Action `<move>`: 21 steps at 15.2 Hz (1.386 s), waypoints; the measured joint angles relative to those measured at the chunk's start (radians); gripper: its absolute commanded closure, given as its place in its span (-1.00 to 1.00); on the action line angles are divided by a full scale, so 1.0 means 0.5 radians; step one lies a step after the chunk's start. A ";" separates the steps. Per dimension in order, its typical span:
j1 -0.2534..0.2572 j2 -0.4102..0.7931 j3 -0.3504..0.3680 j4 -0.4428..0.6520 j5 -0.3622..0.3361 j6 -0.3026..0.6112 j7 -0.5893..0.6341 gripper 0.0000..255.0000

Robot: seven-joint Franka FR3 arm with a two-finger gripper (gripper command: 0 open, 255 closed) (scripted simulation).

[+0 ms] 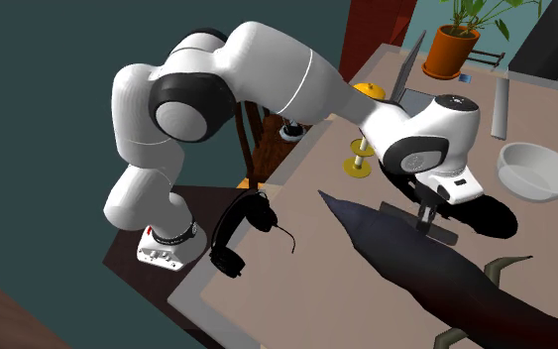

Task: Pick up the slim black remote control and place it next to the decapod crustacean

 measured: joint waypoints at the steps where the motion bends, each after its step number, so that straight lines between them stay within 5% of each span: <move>1: 0.002 0.016 0.000 0.002 -0.005 0.016 0.004 1.00; 13: 0.022 0.137 -0.012 -0.066 -0.063 0.332 0.070 1.00; 16: 0.022 0.130 -0.015 -0.069 -0.059 0.288 0.066 1.00; 17: 0.019 0.135 -0.010 -0.065 -0.056 0.295 0.055 -1.00; 21: 0.001 0.109 -0.020 -0.151 -0.049 0.254 0.050 -1.00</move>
